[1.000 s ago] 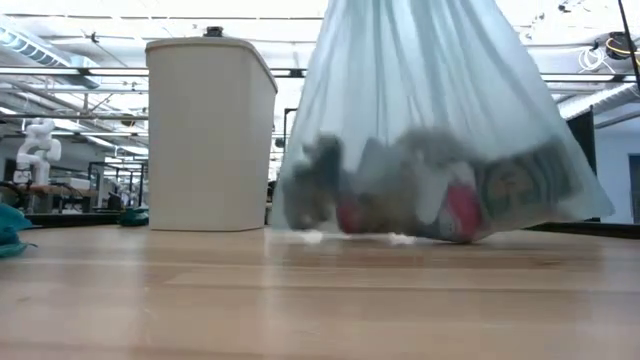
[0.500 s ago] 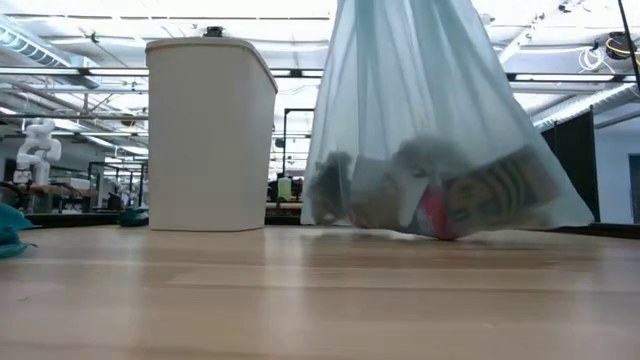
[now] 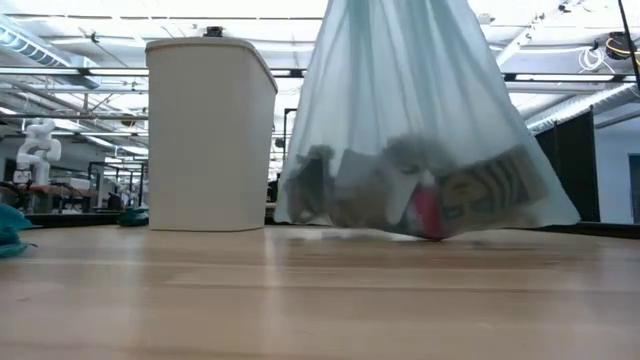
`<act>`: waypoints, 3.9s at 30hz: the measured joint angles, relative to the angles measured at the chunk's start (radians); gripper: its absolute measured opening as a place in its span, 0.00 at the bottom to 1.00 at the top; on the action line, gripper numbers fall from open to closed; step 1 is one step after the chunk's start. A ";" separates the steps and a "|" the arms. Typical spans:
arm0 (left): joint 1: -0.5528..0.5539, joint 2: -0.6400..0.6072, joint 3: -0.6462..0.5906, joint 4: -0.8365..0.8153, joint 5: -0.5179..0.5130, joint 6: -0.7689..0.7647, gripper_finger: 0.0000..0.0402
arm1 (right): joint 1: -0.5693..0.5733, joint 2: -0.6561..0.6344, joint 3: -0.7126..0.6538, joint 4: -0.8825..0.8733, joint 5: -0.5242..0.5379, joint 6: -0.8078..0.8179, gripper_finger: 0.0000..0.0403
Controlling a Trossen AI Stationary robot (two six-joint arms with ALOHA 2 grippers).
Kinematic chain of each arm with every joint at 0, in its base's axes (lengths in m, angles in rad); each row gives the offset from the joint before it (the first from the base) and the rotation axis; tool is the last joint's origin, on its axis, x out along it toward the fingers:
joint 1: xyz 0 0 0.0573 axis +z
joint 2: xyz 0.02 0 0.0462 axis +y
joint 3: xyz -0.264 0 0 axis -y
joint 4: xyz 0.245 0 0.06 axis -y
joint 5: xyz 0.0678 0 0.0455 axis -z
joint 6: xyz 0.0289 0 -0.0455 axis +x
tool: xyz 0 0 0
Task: Place trash/remove bag and relplace
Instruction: Close the blue trash bag
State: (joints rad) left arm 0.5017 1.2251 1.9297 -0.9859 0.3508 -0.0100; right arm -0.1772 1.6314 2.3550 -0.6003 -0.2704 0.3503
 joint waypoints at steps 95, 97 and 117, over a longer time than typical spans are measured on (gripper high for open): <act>0.038 -0.244 0.000 0.201 -0.086 0.200 0.46 | -0.026 0.000 0.000 0.049 -0.091 -0.058 0.00; 0.037 -0.244 0.000 0.204 -0.116 0.181 0.46 | -0.034 0.000 0.000 0.033 -0.053 -0.062 0.00; 0.038 -0.239 0.000 0.179 -0.149 0.094 0.46 | -0.377 -0.136 0.000 -0.192 0.135 -0.124 0.00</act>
State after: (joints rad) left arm 0.5392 0.9859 1.9301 -0.8067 0.2016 0.0837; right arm -0.5541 1.4950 2.3554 -0.7926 -0.1354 0.2260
